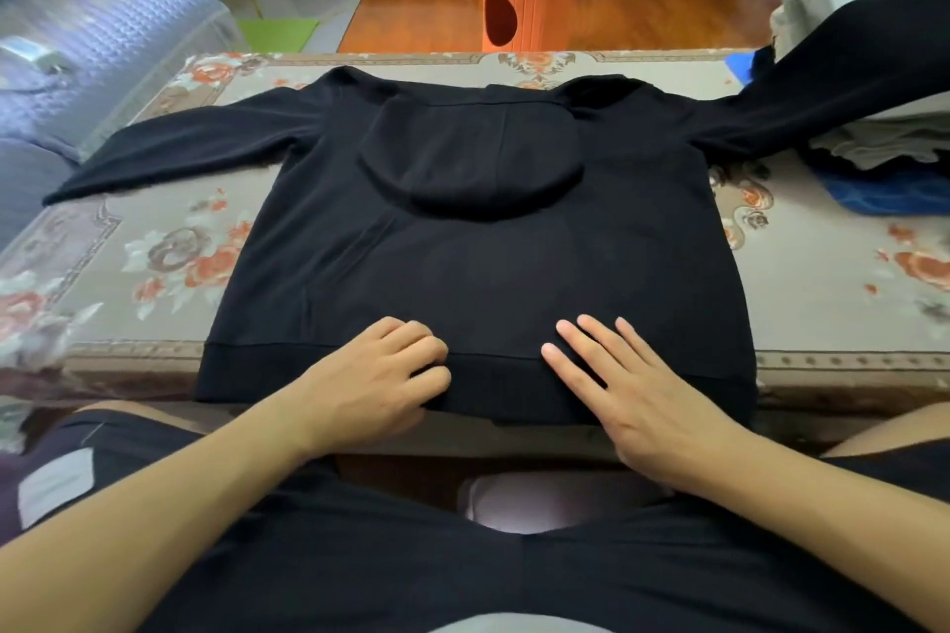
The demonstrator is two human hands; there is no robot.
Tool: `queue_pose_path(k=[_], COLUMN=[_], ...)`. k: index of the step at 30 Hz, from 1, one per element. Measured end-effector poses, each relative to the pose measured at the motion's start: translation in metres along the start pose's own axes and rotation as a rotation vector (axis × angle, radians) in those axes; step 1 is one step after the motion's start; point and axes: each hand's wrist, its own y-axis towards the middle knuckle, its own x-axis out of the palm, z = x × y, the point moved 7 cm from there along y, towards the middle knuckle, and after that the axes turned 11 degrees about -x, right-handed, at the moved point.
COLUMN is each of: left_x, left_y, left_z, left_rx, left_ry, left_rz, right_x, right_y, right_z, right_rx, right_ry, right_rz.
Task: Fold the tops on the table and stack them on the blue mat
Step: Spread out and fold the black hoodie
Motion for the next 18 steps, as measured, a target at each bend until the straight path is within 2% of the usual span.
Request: queue_pose_path(k=[3, 5, 9, 12, 15, 16, 18], left_x=[0.000, 0.007, 0.026, 0.016, -0.001, -0.003, -0.008], left_y=[-0.006, -0.004, -0.003, 0.000, 0.007, 0.010, 0.021], left_z=[0.007, 0.004, 0.006, 0.006, 0.007, 0.006, 0.003], left_rx=[0.024, -0.027, -0.056, -0.054, -0.033, -0.039, -0.042], left_ry=[0.018, 0.034, 0.152, 0.070, -0.009, -0.018, -0.087], left_rz=[0.030, 0.036, 0.009, 0.030, -0.038, -0.087, -0.213], right_x=[-0.001, -0.001, 0.009, 0.003, -0.017, -0.025, -0.033], right_y=[-0.011, -0.019, -0.026, -0.024, -0.033, -0.038, -0.050], right_z=[0.002, 0.006, 0.015, 0.022, 0.038, 0.045, 0.049], right_rx=[-0.073, -0.099, -0.045, 0.031, -0.033, -0.032, -0.054], right_ry=[0.018, 0.026, -0.038, -0.045, -0.010, 0.035, 0.208], right_rz=[-0.008, -0.034, -0.159, -0.180, -0.191, -0.236, -0.494])
